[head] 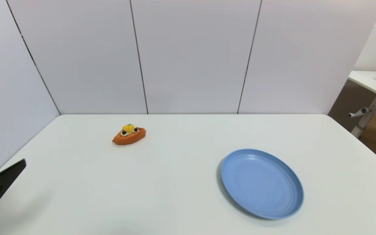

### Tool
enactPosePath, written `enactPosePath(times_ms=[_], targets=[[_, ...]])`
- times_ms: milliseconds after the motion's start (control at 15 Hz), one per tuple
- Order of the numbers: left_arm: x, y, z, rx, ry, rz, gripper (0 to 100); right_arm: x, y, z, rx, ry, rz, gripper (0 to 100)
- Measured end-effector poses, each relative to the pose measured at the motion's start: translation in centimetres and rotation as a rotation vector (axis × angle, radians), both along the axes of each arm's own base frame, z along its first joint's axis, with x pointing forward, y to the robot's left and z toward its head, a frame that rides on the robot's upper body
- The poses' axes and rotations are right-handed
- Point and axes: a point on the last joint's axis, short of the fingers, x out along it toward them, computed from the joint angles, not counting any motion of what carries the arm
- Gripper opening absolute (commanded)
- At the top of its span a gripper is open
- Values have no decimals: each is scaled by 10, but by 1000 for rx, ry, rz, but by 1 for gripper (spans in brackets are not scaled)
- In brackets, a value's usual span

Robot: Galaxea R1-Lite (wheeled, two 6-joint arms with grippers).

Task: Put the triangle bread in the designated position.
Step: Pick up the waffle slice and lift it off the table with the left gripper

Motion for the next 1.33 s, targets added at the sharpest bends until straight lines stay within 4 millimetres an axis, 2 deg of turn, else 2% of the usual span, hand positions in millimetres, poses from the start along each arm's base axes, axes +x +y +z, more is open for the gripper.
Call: enactPosePath(times_ms=[333,467,600,733,933,1067,1333], targets=[[123,2,40,101,17,-79,100,0,0,0,0,0,-1,100],[172,-1,47,123,54,-161,100,0,0,0,0,0,0,100],[211,-4,44,142,111,-243,100,0,0,0,1,0,0,100],[245,-6,28,160,197,-324,100,0,0,0,0,0,-1,100],[277,-9,-3,173,284,-460,100,0,0,0,0,0,-1,100],[285,-10,-18,167,325,-529,100,0,0,0,0,0,0,100],[292,-13,-33,95,333,-675,100,0,0,0,0,0,-1,100]])
